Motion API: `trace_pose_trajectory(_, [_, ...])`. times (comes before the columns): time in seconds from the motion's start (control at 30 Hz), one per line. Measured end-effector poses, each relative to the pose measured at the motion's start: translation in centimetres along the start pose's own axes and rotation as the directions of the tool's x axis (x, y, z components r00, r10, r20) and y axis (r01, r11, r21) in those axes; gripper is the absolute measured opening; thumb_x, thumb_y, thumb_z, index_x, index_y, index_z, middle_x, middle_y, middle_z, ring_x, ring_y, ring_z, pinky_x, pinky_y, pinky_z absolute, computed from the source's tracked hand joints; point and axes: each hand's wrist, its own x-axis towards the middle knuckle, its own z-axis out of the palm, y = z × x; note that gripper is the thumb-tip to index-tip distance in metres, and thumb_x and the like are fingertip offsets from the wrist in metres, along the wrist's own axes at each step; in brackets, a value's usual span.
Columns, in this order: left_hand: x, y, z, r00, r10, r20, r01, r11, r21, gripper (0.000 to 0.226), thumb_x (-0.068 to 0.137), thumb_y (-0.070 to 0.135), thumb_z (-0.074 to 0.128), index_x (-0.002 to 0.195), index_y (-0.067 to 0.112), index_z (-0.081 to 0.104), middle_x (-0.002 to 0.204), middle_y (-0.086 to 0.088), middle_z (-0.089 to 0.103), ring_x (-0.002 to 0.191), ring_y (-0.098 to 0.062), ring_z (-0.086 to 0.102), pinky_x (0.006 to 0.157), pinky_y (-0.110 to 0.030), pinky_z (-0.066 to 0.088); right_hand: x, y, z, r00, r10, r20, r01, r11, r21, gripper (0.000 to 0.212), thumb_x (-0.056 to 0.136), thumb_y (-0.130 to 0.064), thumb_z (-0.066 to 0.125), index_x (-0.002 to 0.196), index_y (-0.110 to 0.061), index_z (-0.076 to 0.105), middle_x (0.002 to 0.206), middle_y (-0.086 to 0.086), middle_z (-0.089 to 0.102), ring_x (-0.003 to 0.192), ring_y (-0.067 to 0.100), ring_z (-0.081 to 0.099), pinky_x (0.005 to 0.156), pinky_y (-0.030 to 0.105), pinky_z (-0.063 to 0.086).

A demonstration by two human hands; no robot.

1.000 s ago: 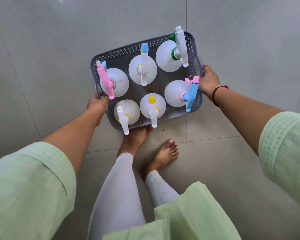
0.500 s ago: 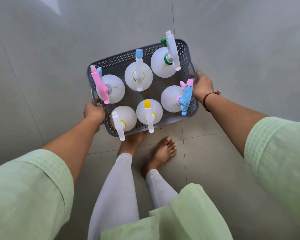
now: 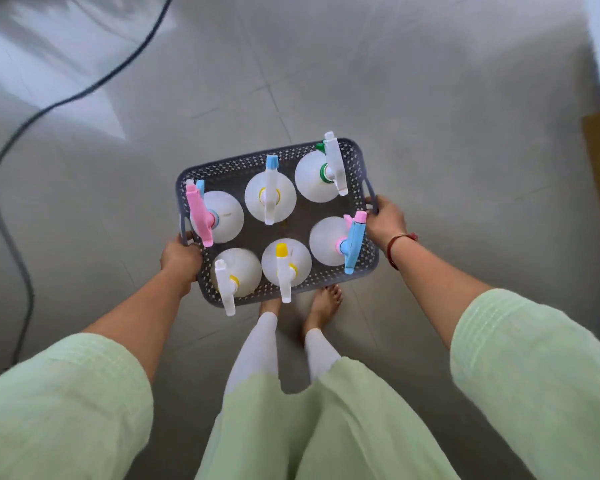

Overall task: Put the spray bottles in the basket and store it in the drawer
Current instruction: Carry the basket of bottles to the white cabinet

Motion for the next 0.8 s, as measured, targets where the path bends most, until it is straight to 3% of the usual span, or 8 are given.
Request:
trace_pose_trajectory(0.2, [-9.5,6.9,-5.0,0.989,0.128,0.072,-0.132,0.99,0.052,0.036,0.091,0.01,0.049,0.127,0.014,0.054,0.122,-0.02,0.06,0.108,-0.041,0.06,0.082,-0.049,0.055,-7.8,-3.2,-9.4,0.998,0.013,-0.063,-0.007,0.996,0.086,0.034,0.091,-0.01,0.045,0.122,-0.016,0.06,0.12,0.018,0.065,0.111,0.037,0.06,0.096,0.042,0.05])
trace_pose_trajectory(0.27, [-12.7,9.0,-6.4,0.976,0.175,0.128,-0.184,0.981,0.063,0.037,0.091,0.01,0.049,0.128,0.011,0.052,0.12,-0.021,0.06,0.099,-0.039,0.062,0.079,-0.046,0.055,-10.3,-4.3,-12.7,0.995,0.015,-0.102,-0.003,0.994,0.113,0.035,0.092,-0.01,0.044,0.123,-0.016,0.06,0.122,0.017,0.064,0.112,0.037,0.059,0.096,0.041,0.048])
trace_pose_trajectory(0.47, [-20.3,13.6,-9.9,0.933,0.304,0.192,-0.326,0.94,0.097,0.035,0.09,0.003,0.047,0.124,0.01,0.053,0.094,-0.016,0.059,0.071,-0.028,0.055,0.061,-0.035,0.053,-17.1,-5.6,-19.4,0.983,0.013,-0.183,0.018,0.986,0.168,0.037,0.091,-0.006,0.043,0.123,-0.012,0.059,0.123,0.018,0.063,0.113,0.037,0.057,0.096,0.041,0.047])
trace_pose_trajectory(0.57, [-23.8,14.9,-11.3,0.913,0.334,0.233,-0.364,0.926,0.097,0.03,0.089,0.002,0.051,0.116,0.012,0.055,0.077,-0.011,0.057,0.06,-0.024,0.051,0.06,-0.032,0.051,-20.6,-5.8,-21.6,0.976,0.034,-0.214,0.013,0.977,0.215,0.034,0.091,-0.01,0.046,0.122,-0.012,0.06,0.122,0.017,0.063,0.111,0.036,0.058,0.097,0.043,0.049])
trace_pose_trajectory(0.7, [-27.4,16.2,-12.3,0.891,0.361,0.275,-0.403,0.908,0.116,0.018,0.091,0.002,0.049,0.104,0.014,0.053,0.07,-0.01,0.054,0.058,-0.023,0.048,0.059,-0.031,0.048,-24.4,-5.6,-23.6,0.969,0.081,-0.234,-0.013,0.96,0.278,0.031,0.091,-0.017,0.051,0.12,-0.015,0.06,0.123,0.014,0.063,0.112,0.034,0.059,0.099,0.044,0.049])
trace_pose_trajectory(0.8, [-29.0,17.0,-12.8,0.876,0.365,0.314,-0.427,0.89,0.158,0.021,0.091,0.0,0.048,0.108,0.011,0.054,0.075,-0.013,0.056,0.061,-0.023,0.052,0.061,-0.033,0.05,-26.7,-4.9,-24.4,0.964,0.11,-0.244,-0.025,0.945,0.327,0.03,0.09,-0.018,0.054,0.119,-0.016,0.06,0.121,0.013,0.064,0.11,0.032,0.06,0.098,0.044,0.05])
